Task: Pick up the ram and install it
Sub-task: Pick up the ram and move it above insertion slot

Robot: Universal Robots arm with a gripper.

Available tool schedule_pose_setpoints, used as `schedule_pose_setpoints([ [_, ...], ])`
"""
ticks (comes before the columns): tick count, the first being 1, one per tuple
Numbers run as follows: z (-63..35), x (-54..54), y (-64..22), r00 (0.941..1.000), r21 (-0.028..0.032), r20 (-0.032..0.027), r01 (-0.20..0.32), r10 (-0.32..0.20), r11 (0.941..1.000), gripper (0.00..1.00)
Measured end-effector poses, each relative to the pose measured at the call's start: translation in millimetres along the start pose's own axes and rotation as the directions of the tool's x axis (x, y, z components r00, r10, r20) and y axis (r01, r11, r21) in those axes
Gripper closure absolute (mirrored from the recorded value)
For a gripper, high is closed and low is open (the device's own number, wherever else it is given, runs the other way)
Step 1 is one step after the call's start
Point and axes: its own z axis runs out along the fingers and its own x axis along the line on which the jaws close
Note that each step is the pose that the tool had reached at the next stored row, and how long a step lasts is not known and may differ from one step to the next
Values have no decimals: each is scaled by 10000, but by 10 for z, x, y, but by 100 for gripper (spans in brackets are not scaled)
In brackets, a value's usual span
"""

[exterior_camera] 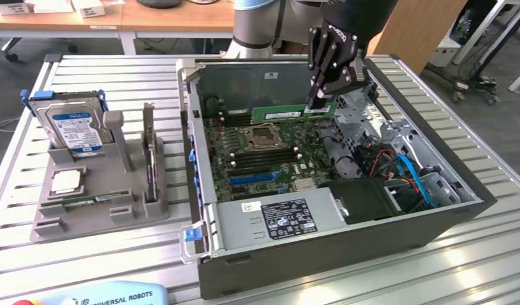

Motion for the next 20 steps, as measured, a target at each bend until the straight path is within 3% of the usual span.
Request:
schedule_pose_setpoints([
  [8, 4, -25, -1, 10000, 4, 3, 0, 0, 10000, 89],
  [20, 77, -296, -6, 10000, 4, 4, -41, 41, 10000, 89],
])
